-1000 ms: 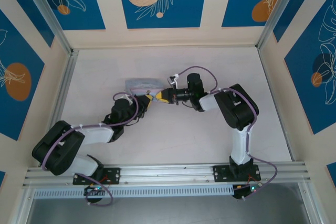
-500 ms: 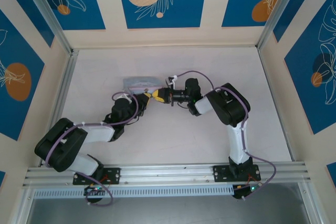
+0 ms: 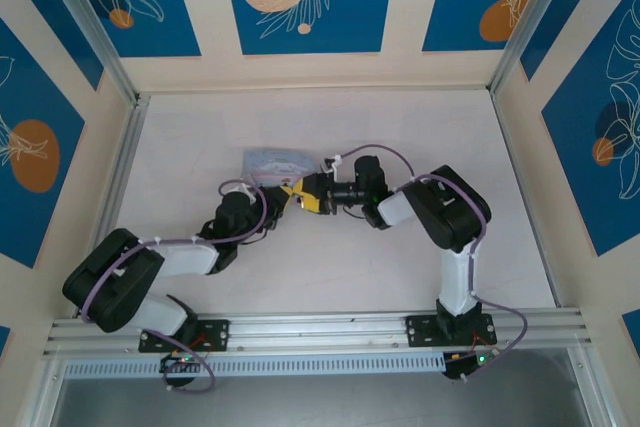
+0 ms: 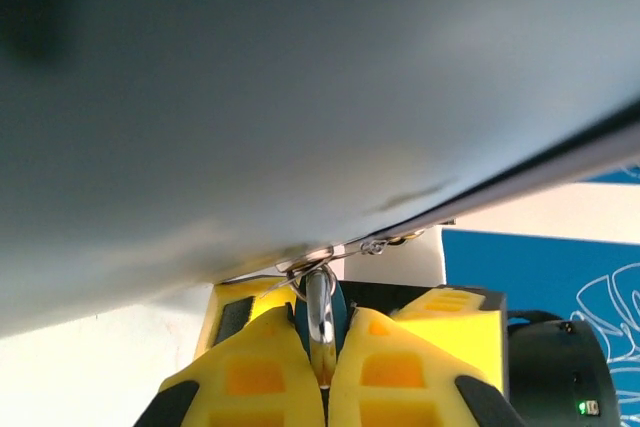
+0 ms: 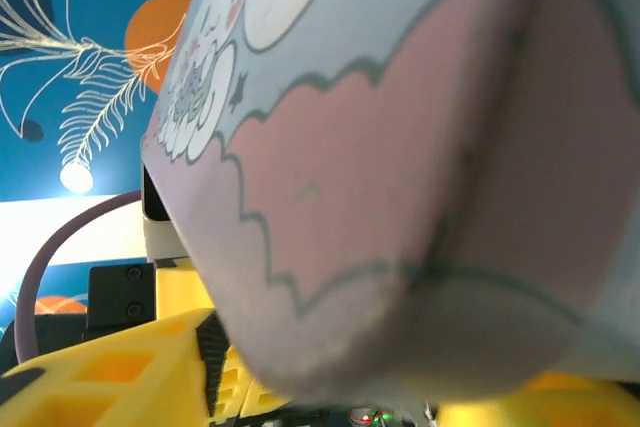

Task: Unlock the padlock with the key

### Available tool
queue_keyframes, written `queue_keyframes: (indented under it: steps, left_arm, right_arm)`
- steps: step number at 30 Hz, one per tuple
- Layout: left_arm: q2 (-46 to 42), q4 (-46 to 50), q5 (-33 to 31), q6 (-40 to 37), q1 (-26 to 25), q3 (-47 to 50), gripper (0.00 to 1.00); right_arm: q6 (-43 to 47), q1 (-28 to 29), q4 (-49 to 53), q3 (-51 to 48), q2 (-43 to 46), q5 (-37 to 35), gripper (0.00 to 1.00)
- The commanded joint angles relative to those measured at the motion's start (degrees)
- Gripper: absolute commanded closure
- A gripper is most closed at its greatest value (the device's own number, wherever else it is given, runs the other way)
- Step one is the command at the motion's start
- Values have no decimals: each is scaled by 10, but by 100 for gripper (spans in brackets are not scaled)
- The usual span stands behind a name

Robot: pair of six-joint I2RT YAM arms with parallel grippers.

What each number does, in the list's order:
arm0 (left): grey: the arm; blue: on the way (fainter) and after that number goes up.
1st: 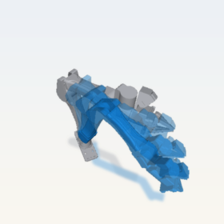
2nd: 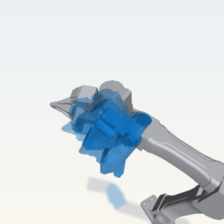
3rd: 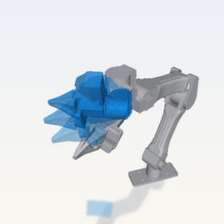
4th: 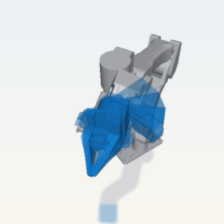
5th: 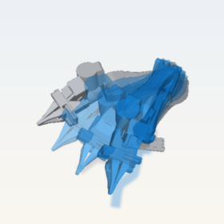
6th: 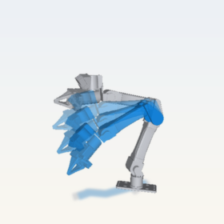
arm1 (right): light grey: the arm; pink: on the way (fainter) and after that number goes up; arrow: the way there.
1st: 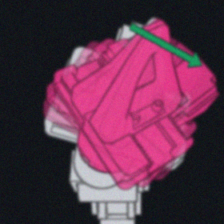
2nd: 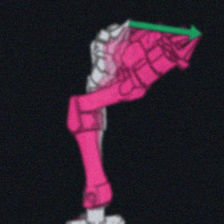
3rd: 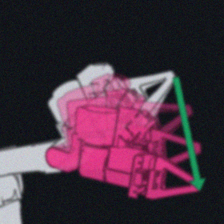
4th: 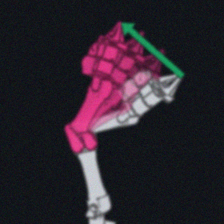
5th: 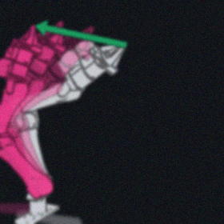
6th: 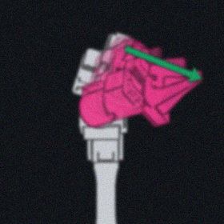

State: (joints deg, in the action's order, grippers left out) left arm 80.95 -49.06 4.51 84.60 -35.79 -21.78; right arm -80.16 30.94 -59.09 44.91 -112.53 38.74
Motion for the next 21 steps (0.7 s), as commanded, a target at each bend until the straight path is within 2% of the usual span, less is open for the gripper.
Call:
queue_keyframes:
  steps: [1, 6, 9, 13, 16, 18, 21]
  left_arm:
    - [-37, -22, 50, -28, -13, -7, 100]
    - [-41, 1, 53, -32, -11, -11, 100]
    - [-36, 7, 56, -25, -10, -12, 100]
    - [-34, 25, 64, -29, -9, -20, 100]
    - [-31, 38, 69, -30, -8, -27, 100]
    - [-30, 44, 71, -29, -9, -31, 100]
    - [-26, 43, 74, -25, -8, -33, 100]
  right_arm:
    - [69, -10, 93, -29, 51, -15, 36]
    - [164, -23, 254, -56, 148, -49, 34]
    - [253, -22, 391, -43, 208, -86, 34]
    - [389, -12, 554, 1, 266, -160, 37]
    - [515, 26, 664, 56, 284, -260, 40]
    - [572, 49, 700, 78, 283, -313, 43]
    - [620, 71, 714, 90, 277, -356, 48]
